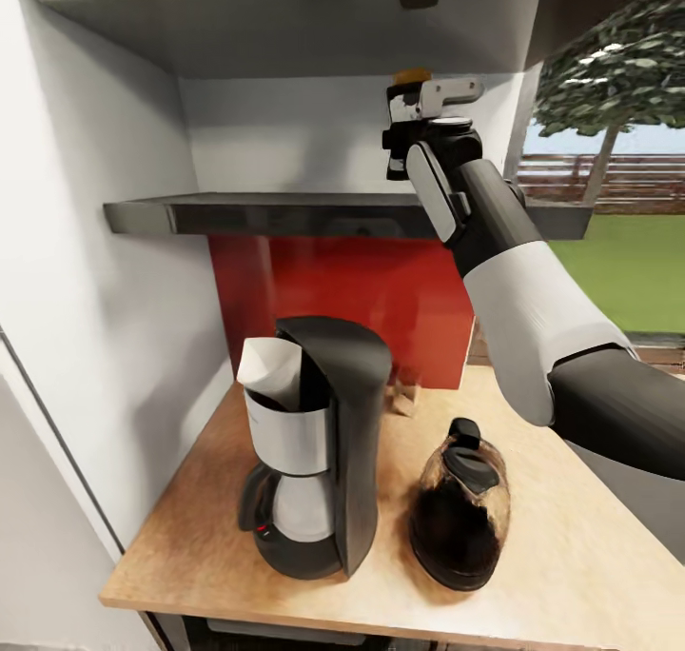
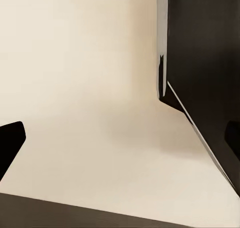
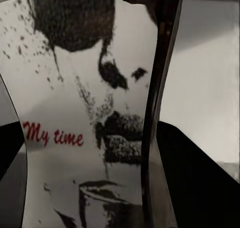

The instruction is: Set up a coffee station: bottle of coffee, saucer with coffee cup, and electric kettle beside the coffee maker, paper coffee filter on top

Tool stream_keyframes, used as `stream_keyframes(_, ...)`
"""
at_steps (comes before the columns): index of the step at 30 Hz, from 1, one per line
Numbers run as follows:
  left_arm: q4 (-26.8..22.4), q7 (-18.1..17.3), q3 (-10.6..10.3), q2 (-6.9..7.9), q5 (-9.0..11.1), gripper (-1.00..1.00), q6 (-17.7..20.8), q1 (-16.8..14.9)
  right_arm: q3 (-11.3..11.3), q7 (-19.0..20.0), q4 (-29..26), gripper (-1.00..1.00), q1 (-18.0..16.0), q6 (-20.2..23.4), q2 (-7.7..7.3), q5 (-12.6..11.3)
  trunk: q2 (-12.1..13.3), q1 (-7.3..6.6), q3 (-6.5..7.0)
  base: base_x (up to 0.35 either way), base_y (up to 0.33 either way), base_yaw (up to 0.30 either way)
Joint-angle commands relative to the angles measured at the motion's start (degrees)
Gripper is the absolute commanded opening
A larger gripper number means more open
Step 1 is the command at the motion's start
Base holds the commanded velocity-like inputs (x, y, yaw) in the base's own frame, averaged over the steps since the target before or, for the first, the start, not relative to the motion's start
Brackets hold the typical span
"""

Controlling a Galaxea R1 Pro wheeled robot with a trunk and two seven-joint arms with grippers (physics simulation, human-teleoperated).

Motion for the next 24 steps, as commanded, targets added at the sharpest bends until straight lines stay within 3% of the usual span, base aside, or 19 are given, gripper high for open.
stream_keyframes(1, 0.1, 0.1, -0.5, -0.03, 0.4, 1.0, -0.3, 0.0, 0.1, -0.6, 0.0, -1.0, -0.1, 0.1, 0.0, -0.6, -0.1, 0.02, -0.12, -0.152, -0.26, -0.019)
stream_keyframes(12, 0.1, 0.1, -0.5, -0.04, 0.4, 1.0, -0.3, 0.0, 0.1, -0.6, 0.1, -1.0, -0.1, 0.1, 0.0, -0.6, -0.1, 0.02, -0.12, -0.15, -0.253, -0.221)
stream_keyframes(24, 0.1, 0.1, -0.4, 0.15, 0.5, 1.0, -0.3, 0.0, 0.1, -0.6, 0.3, -1.0, -0.1, 0.1, 0.0, -0.6, -0.1, 0.02, -0.12, 0.014, -0.279, -0.264)
